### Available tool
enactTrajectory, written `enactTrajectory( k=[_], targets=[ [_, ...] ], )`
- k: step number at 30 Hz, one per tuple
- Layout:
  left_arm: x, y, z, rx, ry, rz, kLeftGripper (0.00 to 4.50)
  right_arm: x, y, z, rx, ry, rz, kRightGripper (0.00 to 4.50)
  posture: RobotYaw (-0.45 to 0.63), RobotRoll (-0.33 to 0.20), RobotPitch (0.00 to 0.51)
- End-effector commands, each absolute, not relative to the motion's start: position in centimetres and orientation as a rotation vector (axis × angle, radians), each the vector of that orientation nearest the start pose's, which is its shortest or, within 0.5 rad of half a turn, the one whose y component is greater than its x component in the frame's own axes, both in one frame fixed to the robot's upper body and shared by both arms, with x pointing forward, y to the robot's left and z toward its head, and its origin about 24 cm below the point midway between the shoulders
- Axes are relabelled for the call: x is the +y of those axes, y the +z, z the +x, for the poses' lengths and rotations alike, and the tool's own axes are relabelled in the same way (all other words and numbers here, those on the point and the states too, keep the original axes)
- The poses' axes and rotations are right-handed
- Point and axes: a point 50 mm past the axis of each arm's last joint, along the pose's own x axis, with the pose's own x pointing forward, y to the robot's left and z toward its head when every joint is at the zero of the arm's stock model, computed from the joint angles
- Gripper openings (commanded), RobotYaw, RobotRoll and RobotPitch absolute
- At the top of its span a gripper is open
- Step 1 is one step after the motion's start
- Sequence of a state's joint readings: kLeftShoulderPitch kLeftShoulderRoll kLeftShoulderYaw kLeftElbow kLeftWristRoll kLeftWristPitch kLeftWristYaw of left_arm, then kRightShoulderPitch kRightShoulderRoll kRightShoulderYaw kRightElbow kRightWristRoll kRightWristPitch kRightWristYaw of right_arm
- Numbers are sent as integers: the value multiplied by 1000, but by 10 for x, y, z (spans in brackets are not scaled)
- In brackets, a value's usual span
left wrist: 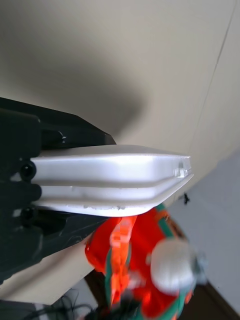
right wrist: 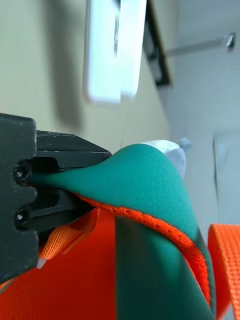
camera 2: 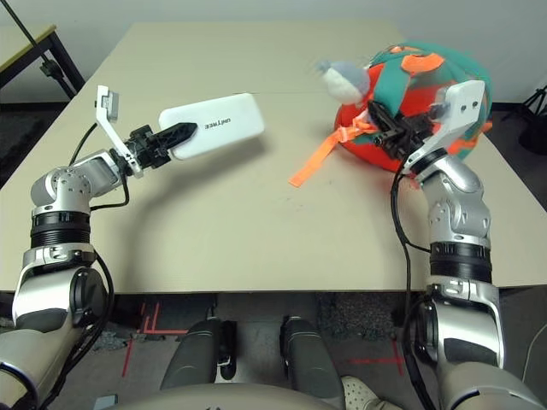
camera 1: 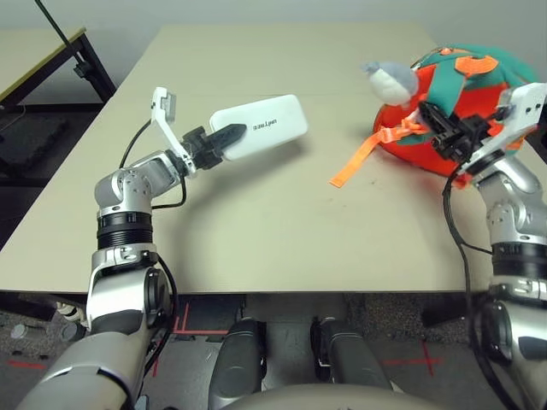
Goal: Put the pencil case into the backpack and zip it.
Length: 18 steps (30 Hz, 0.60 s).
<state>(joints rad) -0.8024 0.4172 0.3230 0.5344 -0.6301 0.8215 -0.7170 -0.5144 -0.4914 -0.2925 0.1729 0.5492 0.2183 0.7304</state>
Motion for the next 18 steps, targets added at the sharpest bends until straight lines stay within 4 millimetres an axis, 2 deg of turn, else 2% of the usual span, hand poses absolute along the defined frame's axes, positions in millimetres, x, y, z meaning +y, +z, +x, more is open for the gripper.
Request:
enactTrajectory(
  k=[1, 11, 18],
  targets=[
    [211, 169, 364, 173, -716, -568, 1257, -226, 210, 304, -410, 721, 72, 36, 108, 0, 91],
    [222, 173, 369, 152, -691, -544, 1257, -211, 221, 280, -405, 923, 97, 36, 100, 0, 76],
    [238, 186, 370, 139, -687, -488, 1257, -216, 222, 246, -268, 1081, 80, 36, 98, 0, 78]
  ],
)
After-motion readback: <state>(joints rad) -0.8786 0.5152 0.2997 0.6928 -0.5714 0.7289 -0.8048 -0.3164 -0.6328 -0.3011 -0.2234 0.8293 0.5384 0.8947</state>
